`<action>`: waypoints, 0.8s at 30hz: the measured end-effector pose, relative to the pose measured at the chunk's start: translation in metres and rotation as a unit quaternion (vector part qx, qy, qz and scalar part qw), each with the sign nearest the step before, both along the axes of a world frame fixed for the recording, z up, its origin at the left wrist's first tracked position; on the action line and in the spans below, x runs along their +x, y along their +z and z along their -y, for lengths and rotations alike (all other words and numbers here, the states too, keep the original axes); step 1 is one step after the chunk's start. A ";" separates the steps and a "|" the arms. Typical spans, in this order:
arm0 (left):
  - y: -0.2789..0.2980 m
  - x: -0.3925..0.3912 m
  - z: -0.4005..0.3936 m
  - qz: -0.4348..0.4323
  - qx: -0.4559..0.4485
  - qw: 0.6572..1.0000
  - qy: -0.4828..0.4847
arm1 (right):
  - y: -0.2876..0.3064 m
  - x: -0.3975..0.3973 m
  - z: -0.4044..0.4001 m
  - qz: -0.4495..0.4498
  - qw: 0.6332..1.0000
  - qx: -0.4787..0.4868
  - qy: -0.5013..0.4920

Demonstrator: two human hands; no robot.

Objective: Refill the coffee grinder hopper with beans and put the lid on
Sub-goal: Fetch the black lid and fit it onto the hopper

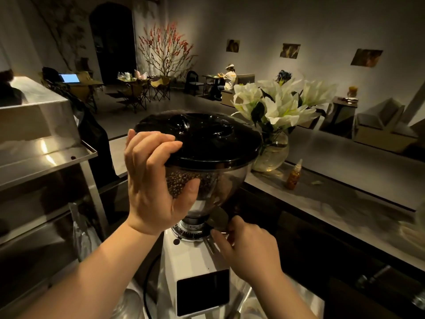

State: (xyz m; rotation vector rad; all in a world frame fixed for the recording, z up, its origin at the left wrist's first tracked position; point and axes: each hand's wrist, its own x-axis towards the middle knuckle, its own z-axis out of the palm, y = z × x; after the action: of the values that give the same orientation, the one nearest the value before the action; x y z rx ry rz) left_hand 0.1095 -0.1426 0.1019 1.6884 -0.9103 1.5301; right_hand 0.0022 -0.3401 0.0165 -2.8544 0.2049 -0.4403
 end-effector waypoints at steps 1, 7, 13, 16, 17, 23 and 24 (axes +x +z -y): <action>0.000 0.000 0.001 0.001 -0.001 1.000 0.001 | 0.003 0.001 -0.002 -0.008 1.000 0.003 -0.009; 0.000 -0.002 -0.003 -0.015 -0.007 1.000 -0.013 | 0.000 0.007 0.000 0.000 1.000 0.004 -0.029; 0.005 -0.011 -0.005 -0.026 0.005 0.999 -0.019 | -0.004 0.036 0.009 0.037 0.999 0.028 0.020; 0.007 -0.014 -0.005 -0.026 0.009 0.999 -0.023 | -0.010 0.044 0.018 0.039 0.996 0.082 0.022; 0.007 -0.014 -0.006 -0.024 0.010 0.999 -0.023 | -0.012 0.047 0.021 0.042 0.992 0.113 0.027; 0.003 -0.011 -0.001 -0.009 -0.001 1.000 -0.025 | -0.014 0.058 0.029 0.035 0.985 0.152 0.080; 0.003 -0.010 0.001 -0.009 -0.008 1.000 -0.026 | -0.014 0.057 0.029 0.033 0.985 0.144 0.086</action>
State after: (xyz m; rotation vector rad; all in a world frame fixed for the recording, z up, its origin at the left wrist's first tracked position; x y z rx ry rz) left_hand 0.0996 -0.1431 0.1050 1.6516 -0.9234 1.4830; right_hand 0.0596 -0.3695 0.0028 -2.5435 0.0079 -0.4303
